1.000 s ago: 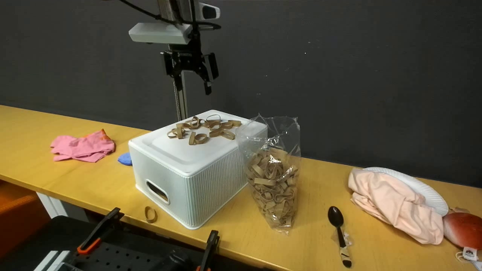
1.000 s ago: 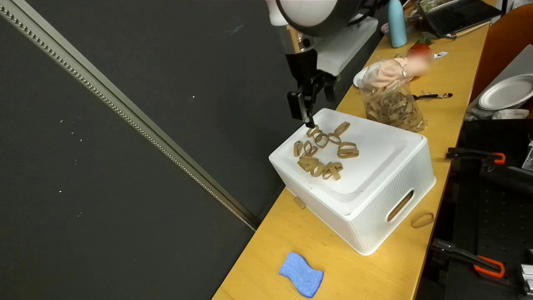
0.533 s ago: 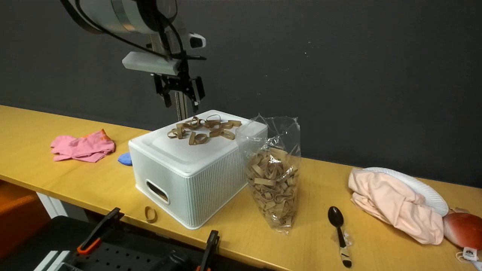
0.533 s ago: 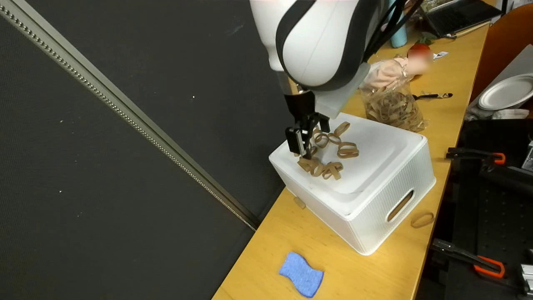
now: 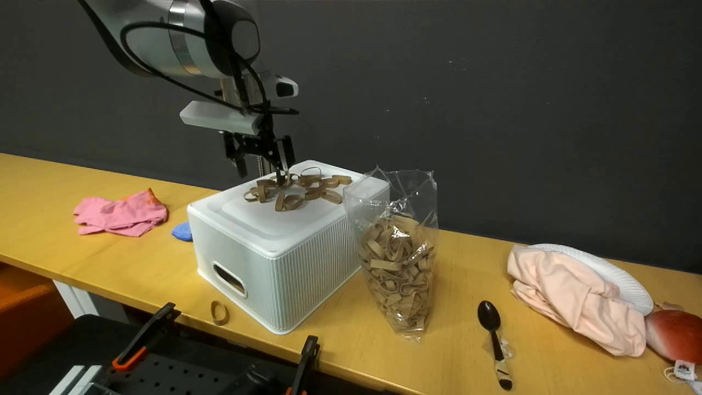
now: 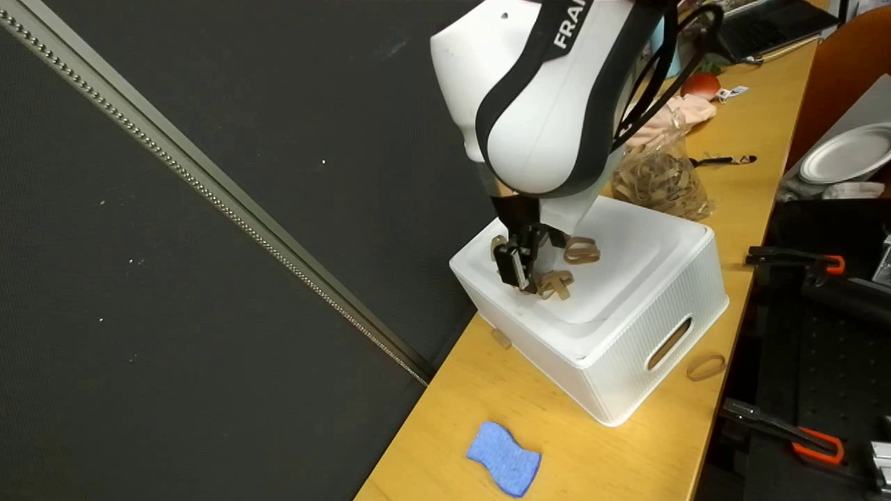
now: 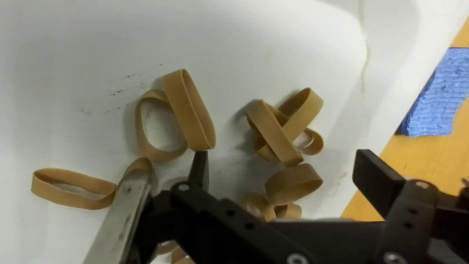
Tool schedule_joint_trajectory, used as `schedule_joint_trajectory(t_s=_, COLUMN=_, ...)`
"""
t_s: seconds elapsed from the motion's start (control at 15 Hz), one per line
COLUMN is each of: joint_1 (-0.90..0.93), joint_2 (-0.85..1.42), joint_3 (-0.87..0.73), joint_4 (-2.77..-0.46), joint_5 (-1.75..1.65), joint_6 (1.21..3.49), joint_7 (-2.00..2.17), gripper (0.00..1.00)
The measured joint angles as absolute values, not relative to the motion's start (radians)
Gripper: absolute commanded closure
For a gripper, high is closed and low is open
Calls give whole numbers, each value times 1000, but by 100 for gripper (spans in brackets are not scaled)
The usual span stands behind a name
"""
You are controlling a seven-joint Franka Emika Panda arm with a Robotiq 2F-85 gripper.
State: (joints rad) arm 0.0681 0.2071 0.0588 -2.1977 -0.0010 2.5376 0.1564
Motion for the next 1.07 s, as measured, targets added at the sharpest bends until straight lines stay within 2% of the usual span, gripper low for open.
schedule_joint_trajectory(t_s=1.07, joint_1=66, joint_2=258, joint_3=36, joint_4=-2195, joint_5=-7, joint_6=2538, joint_7=163, gripper=0)
